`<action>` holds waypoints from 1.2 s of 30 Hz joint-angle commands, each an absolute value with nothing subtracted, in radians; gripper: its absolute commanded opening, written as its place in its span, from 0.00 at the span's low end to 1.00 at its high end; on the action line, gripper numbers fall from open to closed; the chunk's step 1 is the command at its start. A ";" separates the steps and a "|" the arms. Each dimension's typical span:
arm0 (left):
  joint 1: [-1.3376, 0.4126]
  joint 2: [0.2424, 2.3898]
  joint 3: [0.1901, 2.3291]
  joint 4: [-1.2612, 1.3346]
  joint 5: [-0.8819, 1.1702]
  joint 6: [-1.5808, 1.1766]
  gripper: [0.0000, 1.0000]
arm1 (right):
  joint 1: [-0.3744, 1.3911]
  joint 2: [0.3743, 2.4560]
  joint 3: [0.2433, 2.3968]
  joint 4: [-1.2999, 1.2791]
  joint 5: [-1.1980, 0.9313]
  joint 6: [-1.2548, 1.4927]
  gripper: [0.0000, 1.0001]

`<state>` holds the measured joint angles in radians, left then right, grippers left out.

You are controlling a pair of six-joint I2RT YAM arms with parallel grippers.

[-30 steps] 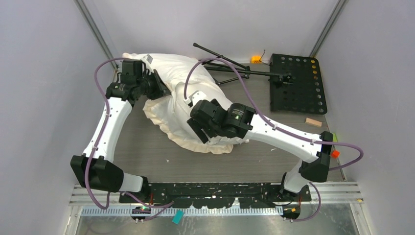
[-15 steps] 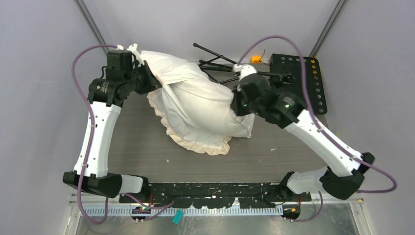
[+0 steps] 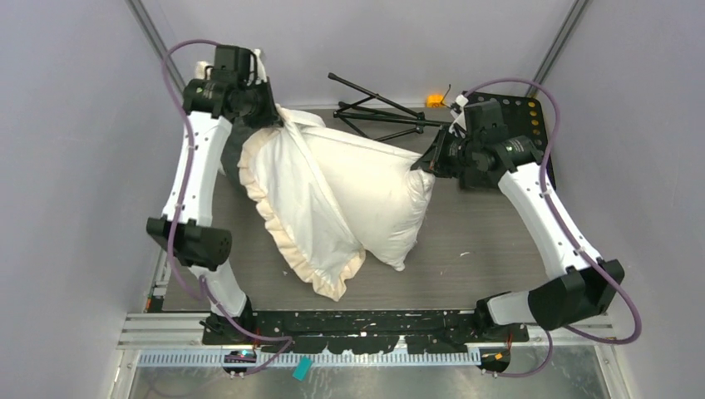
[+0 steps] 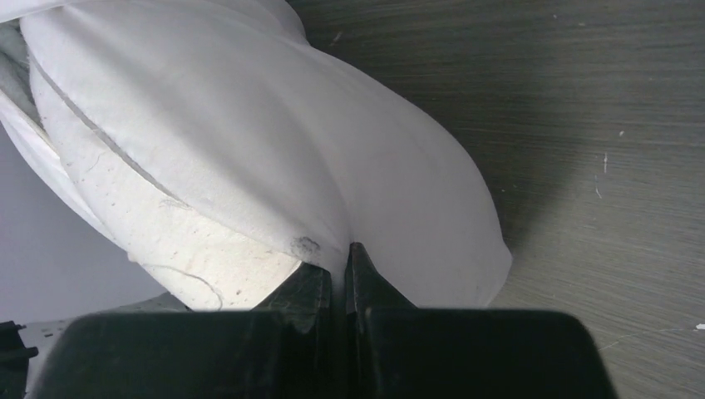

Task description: Remove the pillowcase from the pillow

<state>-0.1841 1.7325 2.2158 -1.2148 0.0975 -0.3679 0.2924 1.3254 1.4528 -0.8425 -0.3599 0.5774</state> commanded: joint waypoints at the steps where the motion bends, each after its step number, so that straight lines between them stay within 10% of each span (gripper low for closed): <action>1: -0.159 1.777 2.271 -1.115 0.099 -0.324 0.10 | 0.230 1.364 1.447 -0.793 -0.405 0.625 0.00; 6: -0.179 1.608 2.109 -1.008 0.199 -0.348 0.72 | 0.230 1.425 1.464 -0.773 -0.337 0.598 0.00; 11: -0.232 1.389 1.850 -0.969 0.269 -0.388 0.97 | 0.230 1.472 1.499 -0.771 -0.318 0.567 0.00; 23: -0.244 0.970 1.106 -0.644 0.266 -0.525 0.99 | 0.230 1.476 1.474 -0.752 -0.344 0.510 0.02; 30: -0.244 1.043 0.959 -0.457 0.242 -0.582 0.99 | 0.231 1.434 1.501 -0.797 -0.233 0.458 0.75; 36: -0.243 1.097 0.875 -0.228 0.415 -0.642 0.92 | 0.231 1.311 1.443 -0.775 -0.178 0.456 0.87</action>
